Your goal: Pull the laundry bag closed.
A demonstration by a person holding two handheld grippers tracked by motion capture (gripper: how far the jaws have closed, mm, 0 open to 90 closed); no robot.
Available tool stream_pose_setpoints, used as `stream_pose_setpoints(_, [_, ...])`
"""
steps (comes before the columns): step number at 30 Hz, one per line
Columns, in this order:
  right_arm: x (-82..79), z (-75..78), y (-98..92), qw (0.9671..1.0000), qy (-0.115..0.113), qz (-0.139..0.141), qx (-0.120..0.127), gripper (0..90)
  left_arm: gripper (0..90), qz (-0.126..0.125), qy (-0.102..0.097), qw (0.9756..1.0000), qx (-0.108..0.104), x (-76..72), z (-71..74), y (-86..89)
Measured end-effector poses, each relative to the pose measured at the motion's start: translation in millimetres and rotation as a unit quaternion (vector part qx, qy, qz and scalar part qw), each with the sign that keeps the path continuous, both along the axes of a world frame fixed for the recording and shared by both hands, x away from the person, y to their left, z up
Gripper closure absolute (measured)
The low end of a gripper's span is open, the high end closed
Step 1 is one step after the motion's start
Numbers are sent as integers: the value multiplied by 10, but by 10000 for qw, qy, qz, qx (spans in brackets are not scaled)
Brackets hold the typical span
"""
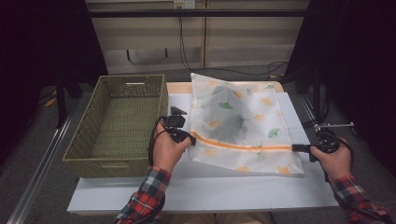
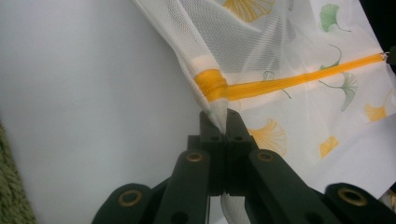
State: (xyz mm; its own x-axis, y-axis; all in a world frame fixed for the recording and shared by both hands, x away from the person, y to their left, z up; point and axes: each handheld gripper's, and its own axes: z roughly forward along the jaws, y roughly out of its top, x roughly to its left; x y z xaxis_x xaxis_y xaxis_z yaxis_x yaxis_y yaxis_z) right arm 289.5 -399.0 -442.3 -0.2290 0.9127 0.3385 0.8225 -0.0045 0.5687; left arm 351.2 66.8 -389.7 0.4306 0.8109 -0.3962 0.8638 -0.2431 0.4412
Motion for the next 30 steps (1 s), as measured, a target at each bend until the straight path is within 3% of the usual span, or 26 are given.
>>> stream_pose_setpoints(3, [2,0,7,10000,-29,0,-12,894,891,-6,26,10000,-12,2,-21,3])
stream_pose_setpoints(10, [21,8,88,9999,-155,-21,-8,718,888,20,39,10000,-23,8,-48,1])
stream_pose_setpoints(12, [31,3,106,9998,-193,50,-37,714,885,1,10,10000,8,12,-53,7])
stream_pose_setpoints(22, [73,-26,226,9975,-602,261,-255,427,828,19,-45,10000,15,32,-85,33])
stream_pose_setpoints(30, [87,-32,295,9961,-737,414,-258,369,789,-10,-30,10000,74,46,-146,38])
